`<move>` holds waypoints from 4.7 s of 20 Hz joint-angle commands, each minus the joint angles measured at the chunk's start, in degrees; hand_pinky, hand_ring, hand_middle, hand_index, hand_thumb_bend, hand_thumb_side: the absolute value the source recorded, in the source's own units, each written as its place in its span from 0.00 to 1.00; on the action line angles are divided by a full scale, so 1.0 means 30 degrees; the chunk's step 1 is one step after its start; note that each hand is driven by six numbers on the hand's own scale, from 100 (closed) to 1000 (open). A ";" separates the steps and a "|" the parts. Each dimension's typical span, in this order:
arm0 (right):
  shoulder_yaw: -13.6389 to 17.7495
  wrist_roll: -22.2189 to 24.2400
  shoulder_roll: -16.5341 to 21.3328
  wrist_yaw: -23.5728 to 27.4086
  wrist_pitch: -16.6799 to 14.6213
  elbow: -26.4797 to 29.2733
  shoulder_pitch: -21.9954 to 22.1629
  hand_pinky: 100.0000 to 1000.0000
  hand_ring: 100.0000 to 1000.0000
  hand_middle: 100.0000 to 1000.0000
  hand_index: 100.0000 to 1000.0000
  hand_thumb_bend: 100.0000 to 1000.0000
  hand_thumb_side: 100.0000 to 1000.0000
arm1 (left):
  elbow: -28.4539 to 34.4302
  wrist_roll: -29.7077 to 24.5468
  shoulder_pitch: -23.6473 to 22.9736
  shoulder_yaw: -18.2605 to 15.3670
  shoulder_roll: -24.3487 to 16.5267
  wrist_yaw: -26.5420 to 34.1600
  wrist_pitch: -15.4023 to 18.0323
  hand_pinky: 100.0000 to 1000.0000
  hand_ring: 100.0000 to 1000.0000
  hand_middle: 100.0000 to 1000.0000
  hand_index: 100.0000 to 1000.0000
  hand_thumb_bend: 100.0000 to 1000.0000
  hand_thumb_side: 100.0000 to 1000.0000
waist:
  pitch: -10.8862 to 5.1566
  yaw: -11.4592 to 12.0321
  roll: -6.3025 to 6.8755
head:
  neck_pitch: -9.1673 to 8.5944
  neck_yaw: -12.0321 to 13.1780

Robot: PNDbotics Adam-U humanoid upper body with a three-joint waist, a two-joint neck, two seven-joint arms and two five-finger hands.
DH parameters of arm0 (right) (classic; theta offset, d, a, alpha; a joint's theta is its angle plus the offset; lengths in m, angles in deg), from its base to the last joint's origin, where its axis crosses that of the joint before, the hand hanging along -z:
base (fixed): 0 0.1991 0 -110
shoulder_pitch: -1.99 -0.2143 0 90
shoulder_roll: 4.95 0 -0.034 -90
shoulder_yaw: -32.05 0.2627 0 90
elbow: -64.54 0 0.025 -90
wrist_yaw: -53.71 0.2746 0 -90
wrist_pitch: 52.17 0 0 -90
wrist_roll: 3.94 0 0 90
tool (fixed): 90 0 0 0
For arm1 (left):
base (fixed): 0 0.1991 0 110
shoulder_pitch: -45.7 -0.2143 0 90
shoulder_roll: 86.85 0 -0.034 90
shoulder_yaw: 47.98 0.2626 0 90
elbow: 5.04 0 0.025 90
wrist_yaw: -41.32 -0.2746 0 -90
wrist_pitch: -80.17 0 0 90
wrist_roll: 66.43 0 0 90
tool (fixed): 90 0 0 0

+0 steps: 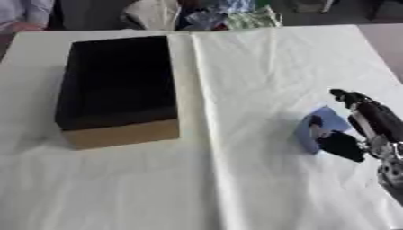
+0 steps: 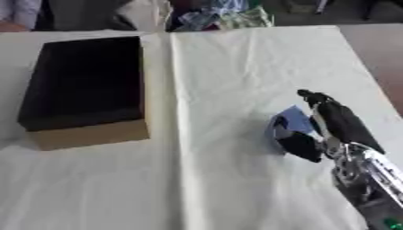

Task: Pick up objects on the table and place them in the box.

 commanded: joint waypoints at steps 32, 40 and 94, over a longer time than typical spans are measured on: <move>-0.0049 -0.1552 -0.0677 0.2966 0.0490 0.0178 0.0237 0.88 0.89 0.87 1.00 0.01 0.39 | 0.0357 -0.0167 0.0104 -0.0073 0.0050 0.0072 -0.0041 1.00 0.65 0.64 0.86 0.00 0.61 | -0.0169 0.0127 0.0139 | -0.0244 -0.0042; -0.0088 -0.2405 -0.0888 0.3441 0.0611 0.0178 0.0396 0.82 0.82 0.85 1.00 0.04 0.30 | 0.0357 -0.0195 0.0099 -0.0062 0.0111 0.0035 -0.0056 1.00 0.65 0.65 0.86 0.00 0.61 | -0.0073 0.0197 0.0185 | -0.0277 -0.0032; -0.1534 -0.4727 0.1194 0.6749 -0.0816 0.0178 -0.7088 0.56 0.58 0.61 0.86 0.00 0.00 | 0.0357 -0.0396 0.0105 0.0111 -0.0283 0.0318 -0.0089 1.00 0.66 0.65 0.85 0.00 0.58 | -0.0935 0.0763 -0.0150 | 0.0647 -0.0627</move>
